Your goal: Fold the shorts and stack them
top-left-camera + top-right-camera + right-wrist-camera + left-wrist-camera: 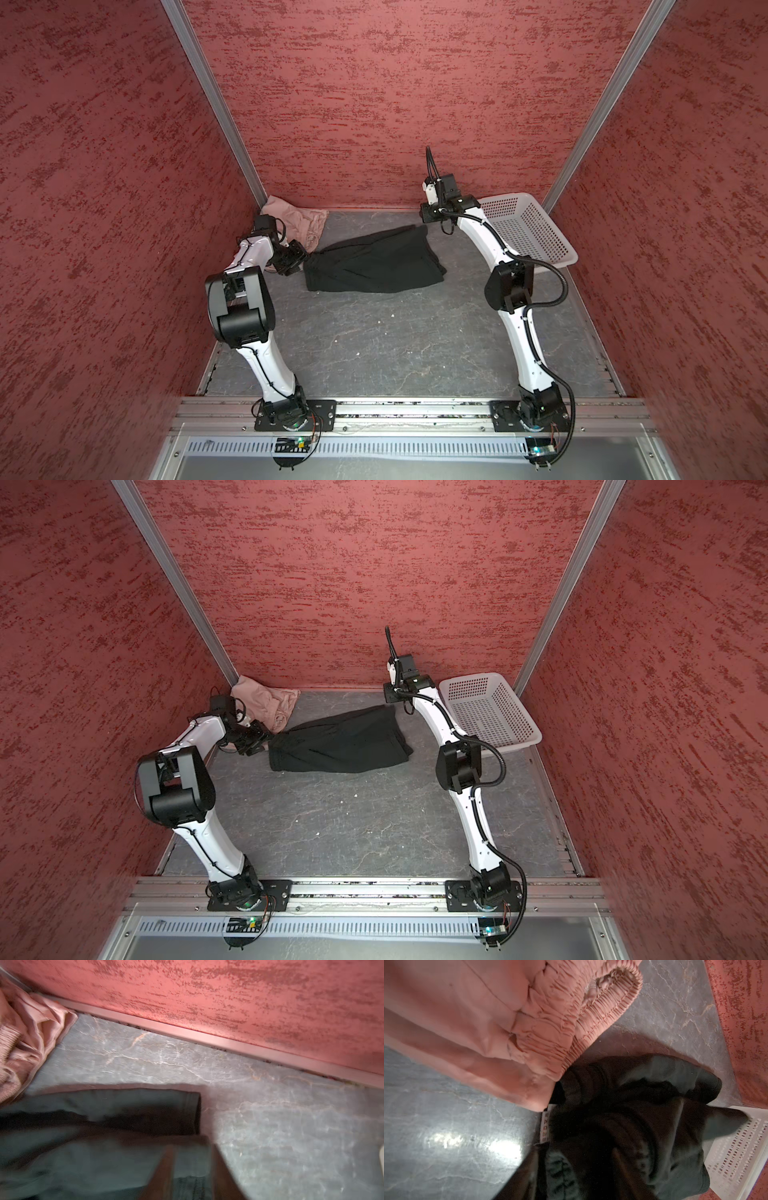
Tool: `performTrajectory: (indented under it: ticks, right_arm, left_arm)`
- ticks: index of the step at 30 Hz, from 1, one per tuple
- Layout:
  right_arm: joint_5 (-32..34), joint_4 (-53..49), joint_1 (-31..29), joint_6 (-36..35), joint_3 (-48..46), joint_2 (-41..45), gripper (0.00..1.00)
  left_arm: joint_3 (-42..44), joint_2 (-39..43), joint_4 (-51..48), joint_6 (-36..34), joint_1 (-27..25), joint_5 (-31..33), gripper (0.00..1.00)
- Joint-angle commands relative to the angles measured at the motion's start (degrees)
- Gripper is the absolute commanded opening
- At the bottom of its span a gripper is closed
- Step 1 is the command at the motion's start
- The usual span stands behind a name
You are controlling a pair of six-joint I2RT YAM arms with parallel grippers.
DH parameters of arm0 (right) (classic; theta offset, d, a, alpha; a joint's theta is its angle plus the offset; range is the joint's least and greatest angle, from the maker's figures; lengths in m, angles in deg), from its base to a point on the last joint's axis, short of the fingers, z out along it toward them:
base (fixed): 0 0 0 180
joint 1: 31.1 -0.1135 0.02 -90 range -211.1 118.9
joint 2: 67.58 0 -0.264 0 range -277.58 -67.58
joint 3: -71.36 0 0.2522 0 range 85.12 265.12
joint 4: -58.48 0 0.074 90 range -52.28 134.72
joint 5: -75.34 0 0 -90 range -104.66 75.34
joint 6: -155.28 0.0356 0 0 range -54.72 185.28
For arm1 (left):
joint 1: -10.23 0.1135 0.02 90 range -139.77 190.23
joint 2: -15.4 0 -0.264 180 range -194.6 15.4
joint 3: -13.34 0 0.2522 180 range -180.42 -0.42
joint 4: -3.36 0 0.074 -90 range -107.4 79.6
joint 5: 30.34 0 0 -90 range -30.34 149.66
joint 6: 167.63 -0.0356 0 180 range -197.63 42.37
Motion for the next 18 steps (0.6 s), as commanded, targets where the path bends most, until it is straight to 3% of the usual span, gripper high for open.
performTrajectory:
  ticks: [1, 3, 6, 13, 18]
  right_arm:
    - [-5.21, 5.41, 1.29, 3.14, 3.73, -1.22, 0.71]
    - [-6.62, 4.14, 1.59, 3.6, 3.99, 0.09, 0.83]
    - [-6.93, 0.48, 2.01, 2.39, -1.06, 5.0, 0.91]
    - [-8.07, 6.3, 2.52, 2.3, -37.93, 25.59, 0.99]
    - [-9.88, 12.21, 2.95, 4.44, -54.16, 31.36, 0.99]
  left_arm:
    - [-2.67, 0.04, 4.48, -1.16, 0.58, -2.29, 0.99]
    - [-3.86, 1.71, 4.86, -0.56, 0.6, -2.57, 0.99]
    - [-4.52, 5.77, 4.75, 0.17, 0.69, -1.01, 0.99]
    - [4.17, 15.49, 4.3, 2.3, 2.34, -0.59, 0.99]
    - [17.9, 21.04, 9.27, 4.71, 2.22, -4.5, 0.99]
